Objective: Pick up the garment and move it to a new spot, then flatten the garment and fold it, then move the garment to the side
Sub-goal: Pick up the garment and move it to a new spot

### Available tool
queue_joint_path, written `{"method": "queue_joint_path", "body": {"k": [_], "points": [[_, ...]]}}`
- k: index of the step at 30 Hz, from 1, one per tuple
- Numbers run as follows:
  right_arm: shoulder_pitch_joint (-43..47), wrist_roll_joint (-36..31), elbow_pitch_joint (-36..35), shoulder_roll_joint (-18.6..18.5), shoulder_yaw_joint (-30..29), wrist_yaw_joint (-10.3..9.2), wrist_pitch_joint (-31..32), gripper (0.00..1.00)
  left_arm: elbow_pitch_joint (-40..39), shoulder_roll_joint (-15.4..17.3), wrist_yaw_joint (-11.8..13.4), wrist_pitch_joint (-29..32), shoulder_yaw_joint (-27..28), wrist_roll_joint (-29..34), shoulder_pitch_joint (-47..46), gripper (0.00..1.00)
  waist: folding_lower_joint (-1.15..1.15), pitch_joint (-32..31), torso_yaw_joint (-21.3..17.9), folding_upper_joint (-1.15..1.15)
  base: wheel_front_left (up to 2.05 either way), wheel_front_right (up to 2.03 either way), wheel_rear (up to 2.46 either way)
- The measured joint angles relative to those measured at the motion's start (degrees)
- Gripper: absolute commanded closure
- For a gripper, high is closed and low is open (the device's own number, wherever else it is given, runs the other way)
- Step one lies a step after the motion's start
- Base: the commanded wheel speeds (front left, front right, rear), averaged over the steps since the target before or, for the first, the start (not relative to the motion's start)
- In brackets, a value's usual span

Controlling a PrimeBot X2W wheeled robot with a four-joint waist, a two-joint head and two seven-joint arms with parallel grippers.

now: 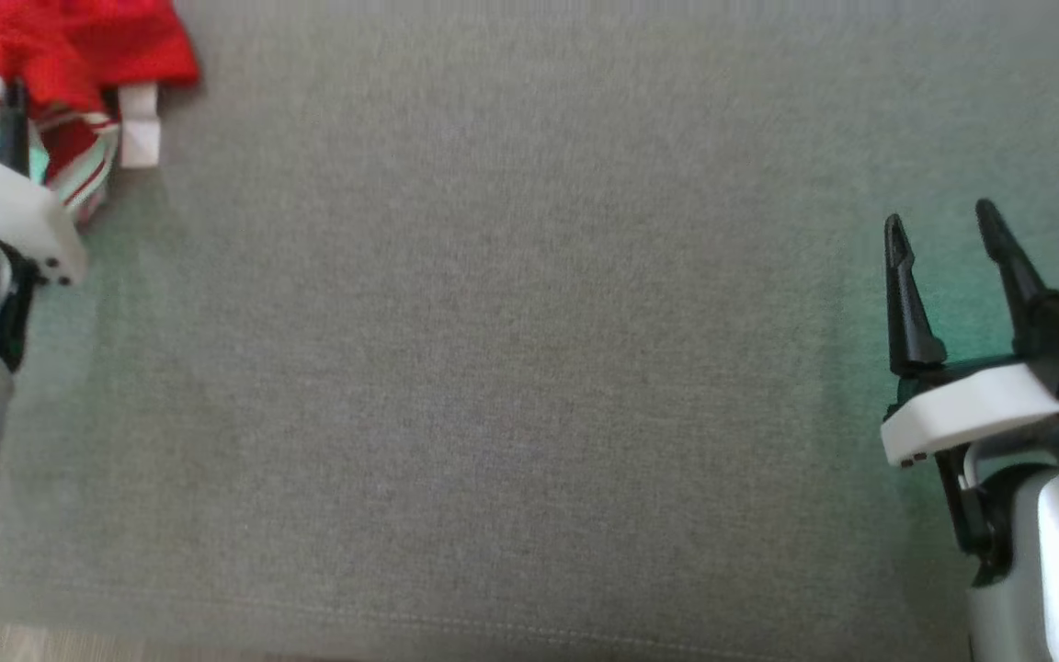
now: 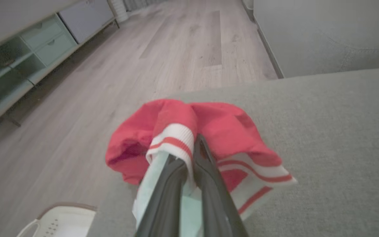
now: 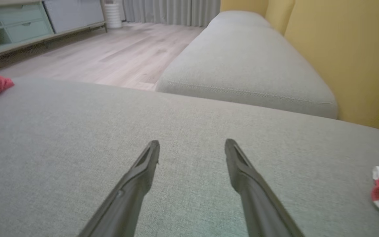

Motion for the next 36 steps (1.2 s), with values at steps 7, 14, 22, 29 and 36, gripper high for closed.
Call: {"method": "queue_joint_path", "body": {"k": [7,14,22,29,36], "points": [[1.8,4.4,6.0,0.0,-0.6,0.00,-3.6,0.00,-5.8,3.1,-0.4,1.8,-5.8,1.5,-2.3,1.00,-0.01,-8.5,-1.1,0.00,0.00,0.00,0.00],[6.6,8.2,12.5,0.1,-2.0,0.00,-7.2,0.00,-16.8,5.1,-0.4,6.9,-14.3,0.3,-3.1,1.00,-0.02,-17.9,-3.5,0.00,0.00,0.00,0.00],[9.0,10.2,16.1,0.1,-4.4,0.00,-10.1,0.00,-31.2,3.7,-0.4,10.1,-20.1,-4.7,-8.5,1.00,-0.01,-24.4,-8.9,0.00,0.00,0.00,0.00],[11.2,10.5,18.2,0.2,-6.1,0.00,-11.4,0.00,-39.4,-2.0,-0.4,10.0,-19.9,-11.8,-9.9,1.00,-0.01,-25.9,-12.6,0.00,0.00,0.00,0.00],[11.1,10.8,19.1,0.2,-5.8,0.00,-11.8,0.00,-40.5,-3.5,1.9,8.9,-19.7,-16.7,-0.1,1.00,0.00,-23.6,-13.8,0.00,0.00,0.00,0.00]]}}
